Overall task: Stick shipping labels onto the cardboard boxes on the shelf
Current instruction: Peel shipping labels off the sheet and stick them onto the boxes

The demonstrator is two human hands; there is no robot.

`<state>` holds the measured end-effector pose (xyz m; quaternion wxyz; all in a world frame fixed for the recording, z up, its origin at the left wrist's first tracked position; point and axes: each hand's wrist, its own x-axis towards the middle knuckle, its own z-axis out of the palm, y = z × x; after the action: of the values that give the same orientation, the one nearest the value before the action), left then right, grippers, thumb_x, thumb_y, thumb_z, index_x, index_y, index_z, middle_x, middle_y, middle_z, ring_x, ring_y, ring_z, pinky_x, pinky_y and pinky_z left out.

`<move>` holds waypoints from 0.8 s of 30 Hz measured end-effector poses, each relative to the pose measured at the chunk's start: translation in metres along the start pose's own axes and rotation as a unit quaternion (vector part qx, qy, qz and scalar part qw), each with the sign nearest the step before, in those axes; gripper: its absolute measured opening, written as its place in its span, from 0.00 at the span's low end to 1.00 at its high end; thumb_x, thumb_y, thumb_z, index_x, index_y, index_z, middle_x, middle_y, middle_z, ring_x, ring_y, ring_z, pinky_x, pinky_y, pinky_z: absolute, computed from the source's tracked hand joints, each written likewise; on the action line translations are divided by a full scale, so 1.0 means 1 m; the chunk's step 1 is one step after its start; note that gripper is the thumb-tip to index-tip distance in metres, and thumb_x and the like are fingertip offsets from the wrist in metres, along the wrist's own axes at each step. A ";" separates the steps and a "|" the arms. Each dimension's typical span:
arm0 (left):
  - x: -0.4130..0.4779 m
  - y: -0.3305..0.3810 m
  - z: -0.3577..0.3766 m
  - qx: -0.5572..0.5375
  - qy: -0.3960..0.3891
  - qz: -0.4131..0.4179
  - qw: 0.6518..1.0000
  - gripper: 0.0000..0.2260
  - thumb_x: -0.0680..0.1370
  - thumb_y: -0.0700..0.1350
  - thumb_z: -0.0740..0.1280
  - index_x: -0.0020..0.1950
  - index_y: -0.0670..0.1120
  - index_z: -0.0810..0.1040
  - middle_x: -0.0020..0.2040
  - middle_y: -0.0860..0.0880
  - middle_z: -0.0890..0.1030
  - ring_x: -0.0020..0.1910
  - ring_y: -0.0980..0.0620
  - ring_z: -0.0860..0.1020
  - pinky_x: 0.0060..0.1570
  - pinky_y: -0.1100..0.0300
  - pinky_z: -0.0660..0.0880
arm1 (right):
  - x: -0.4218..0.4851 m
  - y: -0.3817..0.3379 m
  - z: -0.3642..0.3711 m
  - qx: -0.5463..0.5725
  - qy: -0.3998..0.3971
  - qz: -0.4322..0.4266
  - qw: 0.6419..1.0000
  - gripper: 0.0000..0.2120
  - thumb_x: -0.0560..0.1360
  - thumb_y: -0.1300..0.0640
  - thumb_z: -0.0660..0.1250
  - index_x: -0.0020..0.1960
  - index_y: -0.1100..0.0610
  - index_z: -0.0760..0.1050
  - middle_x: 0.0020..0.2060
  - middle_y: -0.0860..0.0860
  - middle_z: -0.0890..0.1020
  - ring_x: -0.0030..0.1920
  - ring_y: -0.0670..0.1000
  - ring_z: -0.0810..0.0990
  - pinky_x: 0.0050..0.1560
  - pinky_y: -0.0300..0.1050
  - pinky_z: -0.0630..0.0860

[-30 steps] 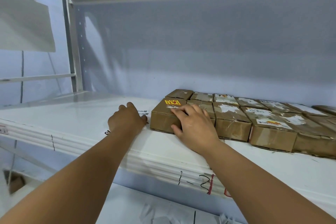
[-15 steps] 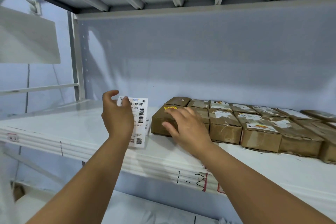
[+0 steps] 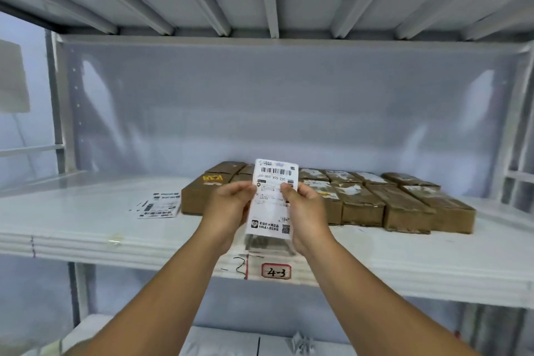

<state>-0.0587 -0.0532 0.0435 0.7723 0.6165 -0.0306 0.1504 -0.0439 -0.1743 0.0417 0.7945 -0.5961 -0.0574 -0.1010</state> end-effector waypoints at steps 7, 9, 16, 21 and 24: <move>0.007 -0.027 0.074 0.005 0.007 0.006 1.000 0.04 0.77 0.35 0.65 0.46 0.43 0.78 0.44 0.44 0.83 0.42 0.46 0.81 0.47 0.52 0.78 | 0.012 -0.018 -0.081 0.035 0.021 -0.016 0.999 0.08 0.79 0.56 0.62 0.52 0.58 0.78 0.43 0.55 0.85 0.36 0.51 0.84 0.33 0.46 0.80; 0.013 -0.028 0.091 0.001 0.038 0.032 0.999 0.06 0.77 0.35 0.65 0.44 0.45 0.77 0.45 0.44 0.83 0.43 0.46 0.81 0.48 0.52 0.78 | 0.018 -0.019 -0.098 -0.006 -0.008 -0.018 1.000 0.07 0.80 0.58 0.62 0.51 0.58 0.78 0.41 0.53 0.85 0.34 0.49 0.83 0.32 0.42 0.79; 0.019 -0.064 0.108 0.353 0.083 0.357 0.861 0.18 0.71 0.40 0.74 0.59 0.47 0.76 0.60 0.44 0.70 0.52 0.49 0.73 0.52 0.62 0.69 | 0.043 -0.017 -0.124 -0.057 -0.021 -0.025 0.998 0.07 0.79 0.65 0.61 0.47 0.58 0.77 0.37 0.52 0.83 0.30 0.47 0.81 0.35 0.40 0.81; 0.024 -0.078 0.109 0.497 0.038 0.496 0.711 0.14 0.64 0.43 0.78 0.48 0.47 0.82 0.51 0.43 0.77 0.46 0.42 0.74 0.44 0.53 0.74 | 0.041 -0.003 -0.125 -0.040 -0.068 -0.013 0.997 0.12 0.79 0.67 0.58 0.47 0.59 0.79 0.40 0.56 0.83 0.34 0.54 0.81 0.47 0.54 0.80; 0.025 -0.080 0.108 0.474 -0.008 0.493 0.730 0.09 0.71 0.47 0.69 0.47 0.45 0.83 0.46 0.46 0.79 0.48 0.48 0.71 0.46 0.55 0.75 | 0.040 -0.004 -0.127 -0.030 -0.080 -0.014 0.996 0.13 0.80 0.68 0.56 0.46 0.61 0.79 0.39 0.57 0.84 0.34 0.55 0.81 0.46 0.53 0.80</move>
<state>0.0016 -0.1677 -0.0007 0.1969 0.8018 -0.2615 0.4999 -0.0097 -0.3004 0.0180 0.7674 -0.6252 -0.1260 -0.0660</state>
